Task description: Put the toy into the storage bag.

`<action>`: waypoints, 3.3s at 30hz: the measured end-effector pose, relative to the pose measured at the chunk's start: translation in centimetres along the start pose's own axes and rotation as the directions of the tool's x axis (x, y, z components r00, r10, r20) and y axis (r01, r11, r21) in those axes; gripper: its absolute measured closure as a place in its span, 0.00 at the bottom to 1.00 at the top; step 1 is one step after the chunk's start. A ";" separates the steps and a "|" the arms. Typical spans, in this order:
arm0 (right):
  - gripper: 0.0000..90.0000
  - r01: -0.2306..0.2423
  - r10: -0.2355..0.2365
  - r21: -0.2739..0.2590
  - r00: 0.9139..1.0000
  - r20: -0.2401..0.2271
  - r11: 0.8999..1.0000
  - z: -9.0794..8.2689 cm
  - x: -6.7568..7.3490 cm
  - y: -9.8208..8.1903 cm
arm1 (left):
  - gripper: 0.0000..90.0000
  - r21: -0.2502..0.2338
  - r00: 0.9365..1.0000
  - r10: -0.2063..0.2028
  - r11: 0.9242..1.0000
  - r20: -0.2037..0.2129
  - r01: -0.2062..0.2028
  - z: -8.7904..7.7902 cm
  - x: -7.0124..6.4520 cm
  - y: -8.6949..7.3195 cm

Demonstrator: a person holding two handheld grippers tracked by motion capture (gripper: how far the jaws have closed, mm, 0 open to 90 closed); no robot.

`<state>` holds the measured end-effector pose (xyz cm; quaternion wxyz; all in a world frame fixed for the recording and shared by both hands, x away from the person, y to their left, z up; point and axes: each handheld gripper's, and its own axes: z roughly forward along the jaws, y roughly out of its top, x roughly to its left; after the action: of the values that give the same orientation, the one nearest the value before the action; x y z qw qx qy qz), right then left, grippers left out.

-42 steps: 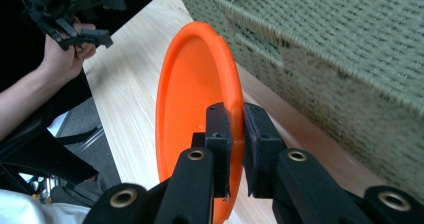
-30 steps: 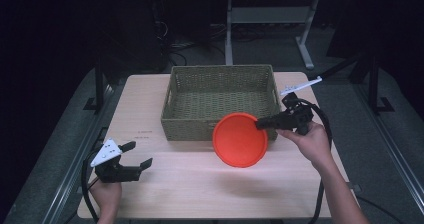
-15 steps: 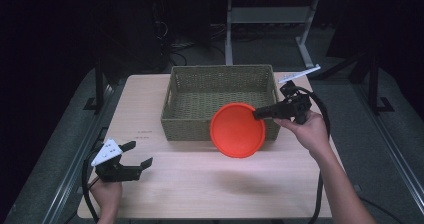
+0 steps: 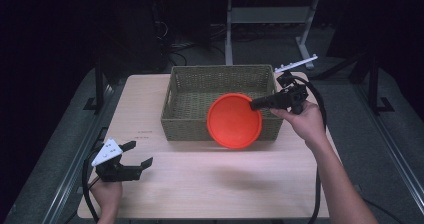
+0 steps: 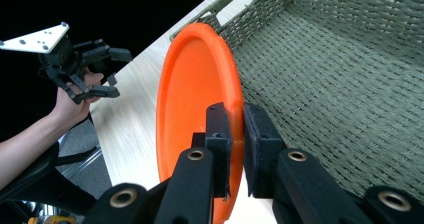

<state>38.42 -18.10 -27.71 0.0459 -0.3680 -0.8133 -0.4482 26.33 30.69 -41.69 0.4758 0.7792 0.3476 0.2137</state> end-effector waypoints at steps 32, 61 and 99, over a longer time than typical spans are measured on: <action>0.91 -0.022 0.022 -0.012 0.999 0.044 1.000 0.3 -1.0 5.0 | 0.14 -0.005 1.000 -0.006 1.000 -0.003 0.006 -0.2 0.1 -0.1; 0.91 -0.076 0.078 -0.022 0.991 0.111 0.997 1.3 -3.0 8.0 | 0.14 -0.010 1.000 -0.010 1.000 -0.004 0.010 -0.5 0.2 -0.2; 0.91 -0.221 0.217 -0.008 0.952 0.215 0.975 5.9 -8.8 6.7 | 0.14 -0.013 1.000 -0.012 1.000 -0.002 0.012 -0.5 0.3 -0.3</action>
<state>50.60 -16.28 -30.09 0.0103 -0.5017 -0.7714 -0.3913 26.06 31.28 -41.67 0.4818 0.7736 0.3515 0.2140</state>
